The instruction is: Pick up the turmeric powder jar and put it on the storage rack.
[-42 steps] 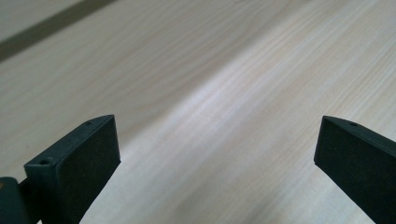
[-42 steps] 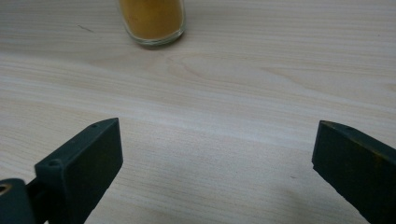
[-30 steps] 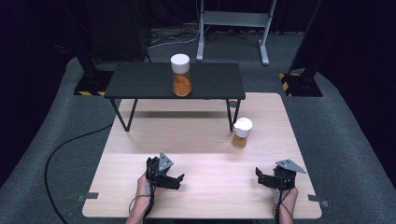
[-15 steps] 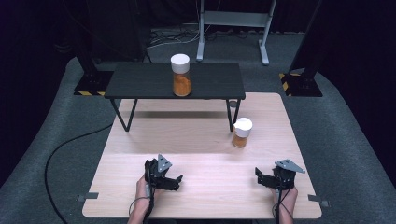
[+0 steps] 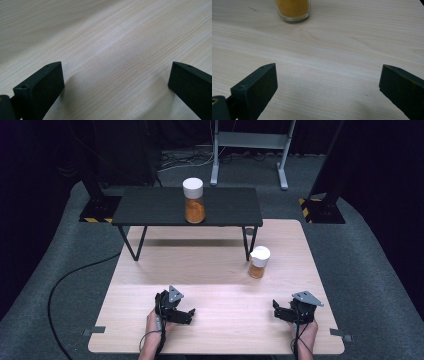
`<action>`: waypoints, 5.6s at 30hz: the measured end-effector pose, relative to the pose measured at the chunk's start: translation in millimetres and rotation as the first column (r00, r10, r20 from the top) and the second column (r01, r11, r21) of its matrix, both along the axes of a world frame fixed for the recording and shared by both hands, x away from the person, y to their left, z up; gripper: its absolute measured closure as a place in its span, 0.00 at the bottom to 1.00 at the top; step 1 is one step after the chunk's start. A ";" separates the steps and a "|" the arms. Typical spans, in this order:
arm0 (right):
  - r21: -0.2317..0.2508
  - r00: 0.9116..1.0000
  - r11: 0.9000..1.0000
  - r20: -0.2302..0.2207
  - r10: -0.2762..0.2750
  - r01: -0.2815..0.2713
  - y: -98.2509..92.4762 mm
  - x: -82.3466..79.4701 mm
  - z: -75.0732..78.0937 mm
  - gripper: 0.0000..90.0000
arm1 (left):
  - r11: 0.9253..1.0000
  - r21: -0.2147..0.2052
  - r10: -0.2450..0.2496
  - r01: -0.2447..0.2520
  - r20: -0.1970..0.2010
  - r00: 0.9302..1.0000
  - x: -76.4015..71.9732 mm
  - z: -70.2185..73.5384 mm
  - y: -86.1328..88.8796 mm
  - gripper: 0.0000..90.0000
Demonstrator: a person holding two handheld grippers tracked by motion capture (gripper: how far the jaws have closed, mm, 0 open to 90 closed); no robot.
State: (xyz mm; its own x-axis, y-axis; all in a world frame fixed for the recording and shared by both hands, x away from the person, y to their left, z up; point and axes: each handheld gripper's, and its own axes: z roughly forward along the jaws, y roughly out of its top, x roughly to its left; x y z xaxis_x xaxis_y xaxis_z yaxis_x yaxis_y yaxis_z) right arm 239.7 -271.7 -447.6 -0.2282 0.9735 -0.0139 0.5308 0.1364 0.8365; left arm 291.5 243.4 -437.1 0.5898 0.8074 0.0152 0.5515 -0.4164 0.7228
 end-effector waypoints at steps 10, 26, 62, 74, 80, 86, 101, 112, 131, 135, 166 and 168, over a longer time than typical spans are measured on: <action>0.038 0.996 0.999 0.091 -0.011 0.008 5.0 -5.2 -2.7 0.00 | 1.000 -0.008 -0.018 0.018 -0.014 1.000 3.6 0.5 2.6 0.00; 0.000 0.984 0.987 0.087 0.157 -0.158 44.0 103.0 18.5 0.00 | 1.000 -0.008 -0.019 0.019 -0.013 1.000 3.5 0.4 2.6 0.00; 0.077 0.985 0.984 0.076 0.154 -0.160 42.1 134.3 6.4 0.32 | 1.000 -0.010 -0.030 0.029 -0.011 0.999 4.0 0.0 3.3 0.00; 0.091 0.985 0.983 0.091 0.150 -0.158 39.9 129.7 5.5 0.33 | 0.999 -0.009 -0.034 0.034 -0.012 0.999 4.2 0.2 3.4 0.00; 0.072 0.983 0.984 0.094 0.155 -0.162 40.3 126.2 14.1 0.33 | 0.999 -0.009 -0.035 0.034 -0.012 0.999 4.2 0.3 3.5 0.00; 0.057 0.982 0.984 0.091 0.165 -0.171 39.6 124.4 22.5 0.33 | 0.999 -0.012 -0.036 0.036 -0.014 0.999 4.3 0.1 3.6 0.00; 0.045 0.976 0.978 0.087 0.199 -0.203 38.9 121.4 42.4 0.33 | 0.999 -0.011 -0.044 0.044 -0.014 0.999 4.6 0.2 4.0 0.00; 0.055 0.969 0.971 0.098 0.225 -0.231 32.7 119.4 57.1 0.33 | 0.999 -0.009 -0.052 0.052 -0.012 0.999 4.9 0.3 4.3 0.00; 0.038 0.962 0.966 0.106 0.252 -0.257 32.1 119.2 76.3 0.33 | 0.999 -0.008 -0.053 0.052 -0.013 0.999 5.0 0.3 4.3 0.00; 0.033 0.959 0.963 0.110 0.261 -0.266 31.4 119.5 82.1 0.33 | 0.999 -0.009 -0.052 0.052 -0.012 0.999 5.0 0.3 4.3 0.00; 0.005 0.947 0.953 0.115 0.300 -0.303 27.6 124.7 118.1 0.33 | 0.999 -0.010 -0.052 0.052 -0.012 0.999 4.9 0.1 4.3 0.00; 0.007 0.946 0.952 0.116 0.303 -0.305 26.9 125.4 120.2 0.33 | 0.999 -0.010 -0.052 0.052 -0.012 0.999 4.9 0.1 4.3 0.00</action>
